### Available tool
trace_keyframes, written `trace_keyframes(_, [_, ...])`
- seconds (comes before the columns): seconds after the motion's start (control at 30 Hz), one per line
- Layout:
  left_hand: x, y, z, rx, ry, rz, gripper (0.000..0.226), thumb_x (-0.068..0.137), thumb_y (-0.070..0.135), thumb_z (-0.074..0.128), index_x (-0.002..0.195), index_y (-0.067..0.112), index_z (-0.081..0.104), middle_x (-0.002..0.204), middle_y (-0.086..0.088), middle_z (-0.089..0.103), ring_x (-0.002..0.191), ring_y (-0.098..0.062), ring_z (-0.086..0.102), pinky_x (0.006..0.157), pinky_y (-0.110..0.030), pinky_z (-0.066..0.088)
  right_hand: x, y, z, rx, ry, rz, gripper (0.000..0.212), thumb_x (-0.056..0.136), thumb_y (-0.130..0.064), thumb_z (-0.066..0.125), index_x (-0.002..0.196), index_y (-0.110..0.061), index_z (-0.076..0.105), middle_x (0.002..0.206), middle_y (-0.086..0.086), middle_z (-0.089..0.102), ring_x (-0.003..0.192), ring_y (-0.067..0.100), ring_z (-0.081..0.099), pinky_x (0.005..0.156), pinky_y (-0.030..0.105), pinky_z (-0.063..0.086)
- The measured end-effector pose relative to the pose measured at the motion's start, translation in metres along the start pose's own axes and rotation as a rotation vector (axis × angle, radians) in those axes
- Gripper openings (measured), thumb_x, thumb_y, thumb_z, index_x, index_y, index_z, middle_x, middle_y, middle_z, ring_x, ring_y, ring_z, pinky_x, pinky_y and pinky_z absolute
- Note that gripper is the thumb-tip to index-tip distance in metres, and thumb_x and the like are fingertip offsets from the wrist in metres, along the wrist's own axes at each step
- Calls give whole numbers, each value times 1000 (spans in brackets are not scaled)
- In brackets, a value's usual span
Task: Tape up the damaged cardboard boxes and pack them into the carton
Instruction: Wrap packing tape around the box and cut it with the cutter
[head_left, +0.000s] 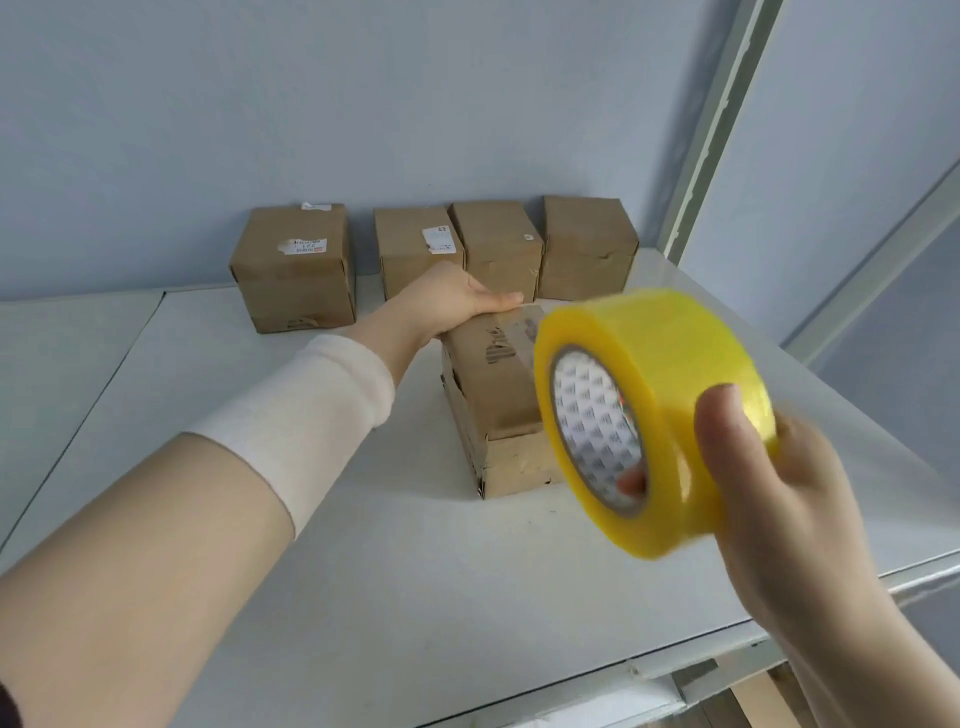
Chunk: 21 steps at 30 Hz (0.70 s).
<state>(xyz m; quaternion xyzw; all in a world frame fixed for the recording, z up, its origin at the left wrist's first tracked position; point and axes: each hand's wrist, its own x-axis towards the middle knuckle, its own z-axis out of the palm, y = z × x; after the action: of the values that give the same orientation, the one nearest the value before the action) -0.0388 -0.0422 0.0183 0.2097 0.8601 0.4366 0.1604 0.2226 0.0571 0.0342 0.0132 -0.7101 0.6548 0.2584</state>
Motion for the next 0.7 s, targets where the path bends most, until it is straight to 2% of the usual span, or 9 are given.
trace_keyframes(0.07, [-1,2,0,26,3,-20,32,75,53,70,78,21,74,73,2,71,68,-12,67,63,-25,53,-14,3,-4,-29,41,53,41,57,-71,62,62,-31,69,45,-5,62,39,-2,57,41,7,42])
trace_keyframes(0.2, [-5,3,2,57,28,6,36,77,52,68,84,17,73,75,4,69,71,-11,64,64,-24,51,-30,13,-9,-39,61,160,68,49,-78,63,67,-12,67,50,5,66,43,7,62,41,11,45])
trace_keyframes(0.3, [-7,5,2,130,60,75,36,82,48,64,91,14,74,75,7,66,71,-7,60,67,-19,46,-31,20,-8,-24,72,167,61,57,-62,61,61,-2,62,54,15,64,44,10,64,41,14,47])
trace_keyframes(0.37, [-10,10,0,267,32,129,34,89,45,57,93,15,73,79,0,67,71,-9,58,63,-19,42,-28,23,-7,-17,84,145,59,61,-56,55,62,3,59,56,17,63,42,10,63,40,14,46])
trace_keyframes(0.43, [-12,16,-1,380,30,213,35,96,39,46,99,12,68,97,-6,65,87,-15,56,71,-25,39,-22,25,-6,-5,95,123,57,62,-54,53,63,3,59,53,12,64,42,8,62,41,13,46])
trace_keyframes(0.47, [-13,19,1,382,47,265,35,99,37,40,109,14,63,114,-5,60,106,-16,54,83,-26,37,-19,27,-5,-1,98,119,55,62,-54,54,63,0,59,50,8,64,42,7,62,41,12,45])
trace_keyframes(0.53, [-17,26,8,400,68,345,44,102,35,31,139,14,43,150,-5,34,140,-15,27,106,-25,21,-9,32,-2,15,87,132,50,61,-55,55,66,-6,61,50,2,65,44,7,63,42,12,45])
trace_keyframes(0.6, [-15,27,20,594,-60,336,53,102,38,25,148,13,23,159,-4,8,146,-15,4,114,-31,5,0,36,2,32,61,160,49,59,-56,56,69,-8,61,51,3,65,46,8,64,44,15,47])
trace_keyframes(0.7, [-10,33,17,747,-223,215,58,101,43,16,151,15,4,159,-2,-8,145,-14,-10,116,-44,-8,11,39,5,44,35,170,45,60,-55,59,71,-11,61,54,1,66,48,7,64,45,14,47])
